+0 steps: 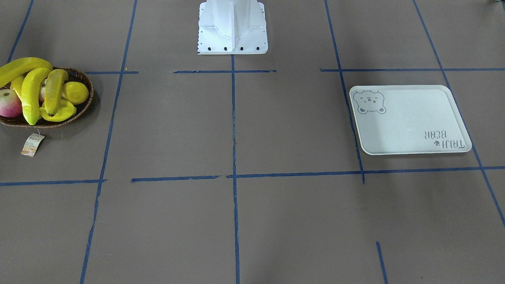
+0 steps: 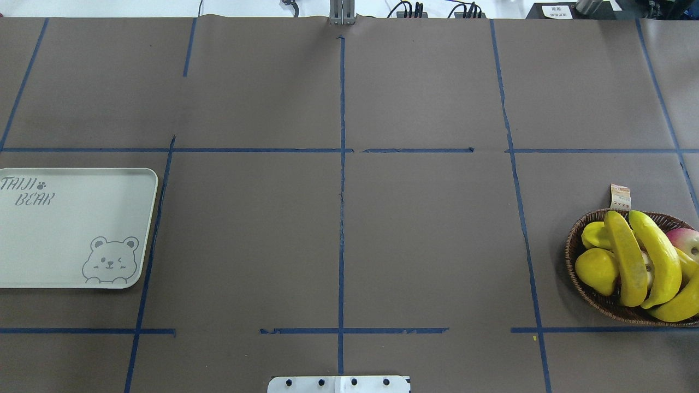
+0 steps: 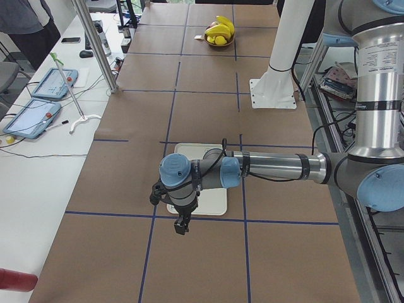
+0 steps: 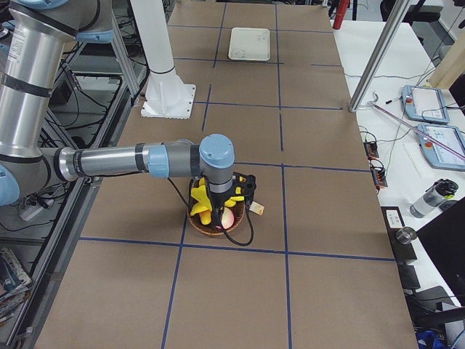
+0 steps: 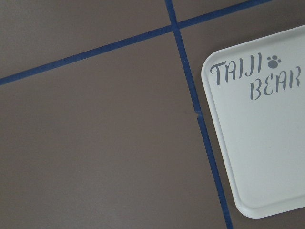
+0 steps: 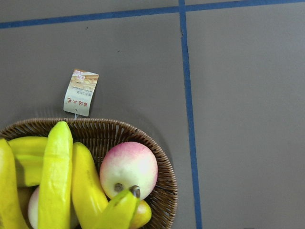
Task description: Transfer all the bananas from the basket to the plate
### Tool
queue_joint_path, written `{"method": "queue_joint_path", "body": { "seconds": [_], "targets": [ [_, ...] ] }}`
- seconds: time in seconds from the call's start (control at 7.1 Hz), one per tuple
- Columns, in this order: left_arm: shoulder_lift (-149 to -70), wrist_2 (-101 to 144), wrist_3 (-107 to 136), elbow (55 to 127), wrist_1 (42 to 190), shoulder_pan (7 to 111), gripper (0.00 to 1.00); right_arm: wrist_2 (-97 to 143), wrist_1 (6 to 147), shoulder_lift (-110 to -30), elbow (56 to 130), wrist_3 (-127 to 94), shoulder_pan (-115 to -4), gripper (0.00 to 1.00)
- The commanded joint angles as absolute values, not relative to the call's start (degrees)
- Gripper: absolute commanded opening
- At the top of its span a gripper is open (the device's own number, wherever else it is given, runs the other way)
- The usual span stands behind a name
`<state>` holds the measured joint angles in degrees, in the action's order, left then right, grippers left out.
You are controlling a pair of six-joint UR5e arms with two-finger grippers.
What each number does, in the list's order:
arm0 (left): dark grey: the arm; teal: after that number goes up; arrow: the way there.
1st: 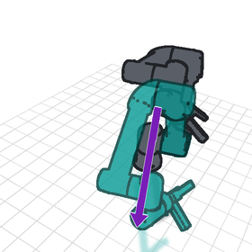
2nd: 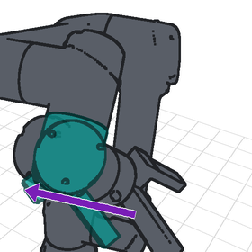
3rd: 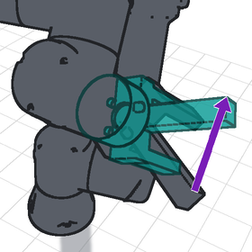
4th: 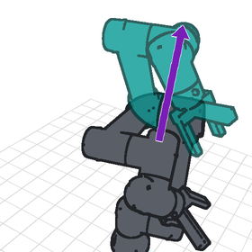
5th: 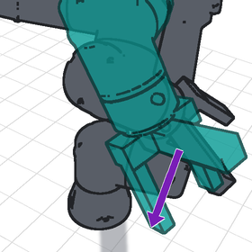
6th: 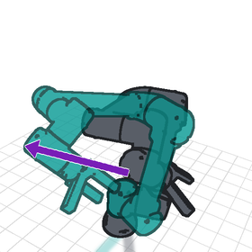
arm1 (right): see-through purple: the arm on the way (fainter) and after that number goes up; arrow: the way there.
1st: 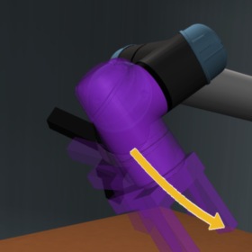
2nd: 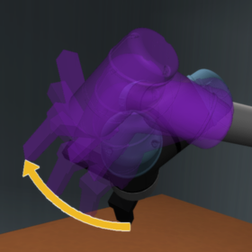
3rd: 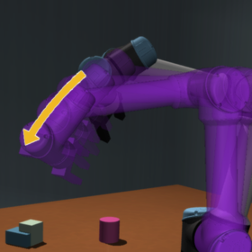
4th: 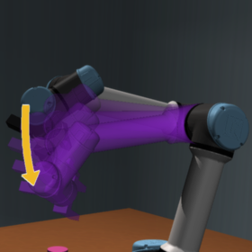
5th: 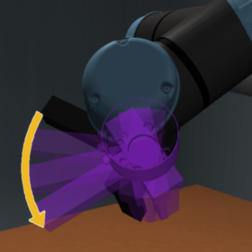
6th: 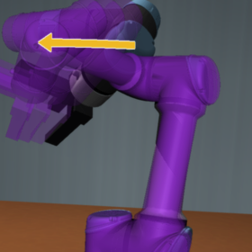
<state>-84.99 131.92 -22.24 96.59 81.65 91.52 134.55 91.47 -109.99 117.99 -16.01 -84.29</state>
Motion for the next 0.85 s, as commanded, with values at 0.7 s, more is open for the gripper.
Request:
{"method": "queue_joint_path", "body": {
  "seconds": [0.7],
  "targets": [
    [-84.8,131.9,-22.2,96.9,81.7,91.5,1.00,119.0,69.3,-116.6,118.3,-64.4,-61.1,0.98]
  ]
}}
